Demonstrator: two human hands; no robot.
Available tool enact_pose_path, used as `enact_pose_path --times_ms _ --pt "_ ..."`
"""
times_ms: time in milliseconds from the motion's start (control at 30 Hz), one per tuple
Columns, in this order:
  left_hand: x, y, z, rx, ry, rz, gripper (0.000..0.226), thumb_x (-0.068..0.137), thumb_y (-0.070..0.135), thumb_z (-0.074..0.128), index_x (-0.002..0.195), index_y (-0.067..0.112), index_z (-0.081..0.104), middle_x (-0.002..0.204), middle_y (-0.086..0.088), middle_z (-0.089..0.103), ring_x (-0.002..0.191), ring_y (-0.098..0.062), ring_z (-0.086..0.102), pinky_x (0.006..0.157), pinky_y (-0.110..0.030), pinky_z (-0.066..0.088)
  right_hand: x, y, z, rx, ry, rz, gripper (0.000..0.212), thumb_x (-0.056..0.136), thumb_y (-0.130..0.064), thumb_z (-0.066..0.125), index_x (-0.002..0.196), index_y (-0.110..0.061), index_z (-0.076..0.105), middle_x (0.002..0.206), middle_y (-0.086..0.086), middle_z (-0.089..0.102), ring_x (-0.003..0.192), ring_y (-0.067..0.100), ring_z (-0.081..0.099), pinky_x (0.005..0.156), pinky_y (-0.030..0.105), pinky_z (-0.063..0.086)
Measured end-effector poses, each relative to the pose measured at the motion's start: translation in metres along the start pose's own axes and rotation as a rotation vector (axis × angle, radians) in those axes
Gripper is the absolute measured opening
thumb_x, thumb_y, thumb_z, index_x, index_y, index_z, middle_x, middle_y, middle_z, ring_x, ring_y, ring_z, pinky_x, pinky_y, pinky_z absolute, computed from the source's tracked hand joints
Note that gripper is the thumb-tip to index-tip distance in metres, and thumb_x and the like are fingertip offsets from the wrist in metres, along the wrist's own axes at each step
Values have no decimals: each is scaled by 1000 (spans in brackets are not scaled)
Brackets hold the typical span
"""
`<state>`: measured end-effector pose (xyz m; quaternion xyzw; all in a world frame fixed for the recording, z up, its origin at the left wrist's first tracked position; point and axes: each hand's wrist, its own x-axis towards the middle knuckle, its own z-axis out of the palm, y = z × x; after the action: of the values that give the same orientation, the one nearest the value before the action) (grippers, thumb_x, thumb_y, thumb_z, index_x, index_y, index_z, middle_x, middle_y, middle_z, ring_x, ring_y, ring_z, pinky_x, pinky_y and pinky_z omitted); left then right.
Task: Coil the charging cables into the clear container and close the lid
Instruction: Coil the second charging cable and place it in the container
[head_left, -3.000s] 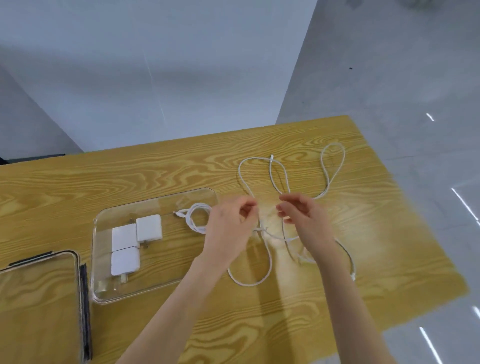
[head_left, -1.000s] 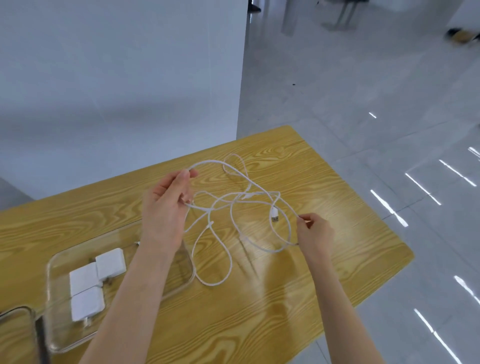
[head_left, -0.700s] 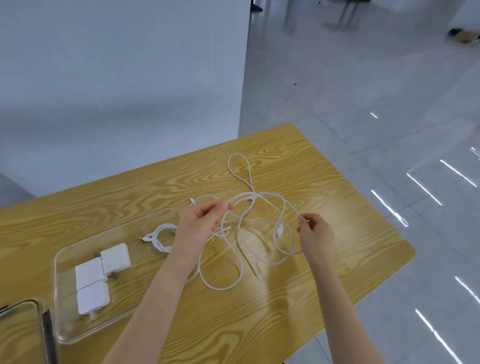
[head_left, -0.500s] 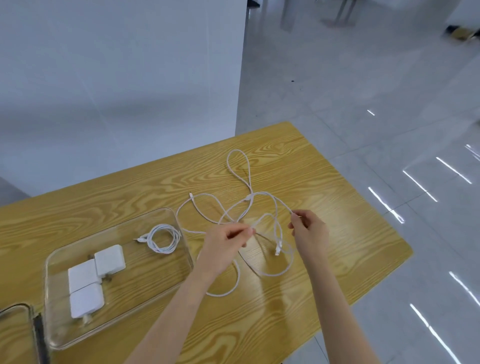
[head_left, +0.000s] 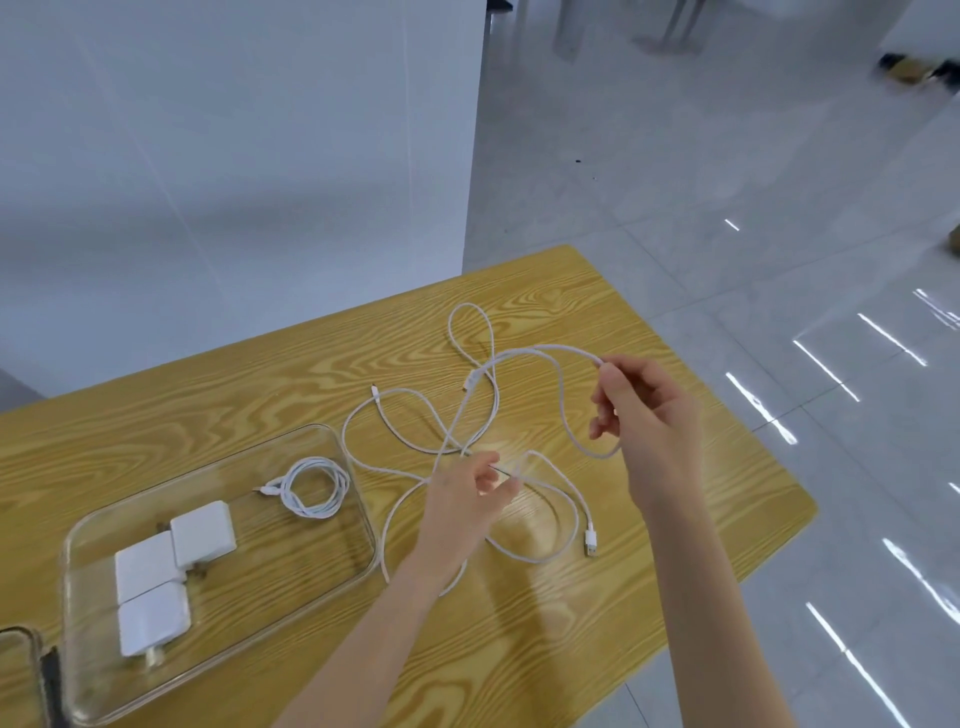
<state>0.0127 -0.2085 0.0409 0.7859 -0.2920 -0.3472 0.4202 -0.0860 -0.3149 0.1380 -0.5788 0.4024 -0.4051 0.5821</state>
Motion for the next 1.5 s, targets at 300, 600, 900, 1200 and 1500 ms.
enact_pose_path --times_ms 300,600,900,1200,1500 --pt "0 33 -47 -100 626 281 24 80 15 68 85 17 44 59 4 46 53 -12 43 57 -19 38 -2 -9 2 165 3 47 18 93 -4 52 81 -11 63 53 -7 52 46 10 43 45 23 45" --pt "14 12 -85 217 315 122 46 95 36 44 61 8 55 50 -2 49 47 -17 45 52 -31 38 8 -8 -19 241 144 35 19 95 -7 48 80 -14 59 61 -2 55 50 6 49 47 22 49" --pt "-13 75 -94 -552 68 166 24 96 14 47 78 5 59 60 -3 70 56 -17 69 54 -23 56 -6 13 24 144 -215 263 11 92 -3 49 90 -13 48 78 5 75 72 19 69 66 29 56" --pt "-66 82 -129 -629 165 248 27 95 15 45 75 4 59 55 -3 67 50 -16 65 52 -24 55 -31 -13 35 99 -590 298 31 96 -29 41 103 -8 62 60 8 59 45 18 50 43 24 40" --pt "-137 7 -153 -513 96 87 36 94 14 46 62 11 62 73 -8 61 65 -16 61 66 -27 55 -72 8 65 -215 -392 88 44 91 -27 57 51 -7 56 49 9 50 50 18 45 55 25 42"
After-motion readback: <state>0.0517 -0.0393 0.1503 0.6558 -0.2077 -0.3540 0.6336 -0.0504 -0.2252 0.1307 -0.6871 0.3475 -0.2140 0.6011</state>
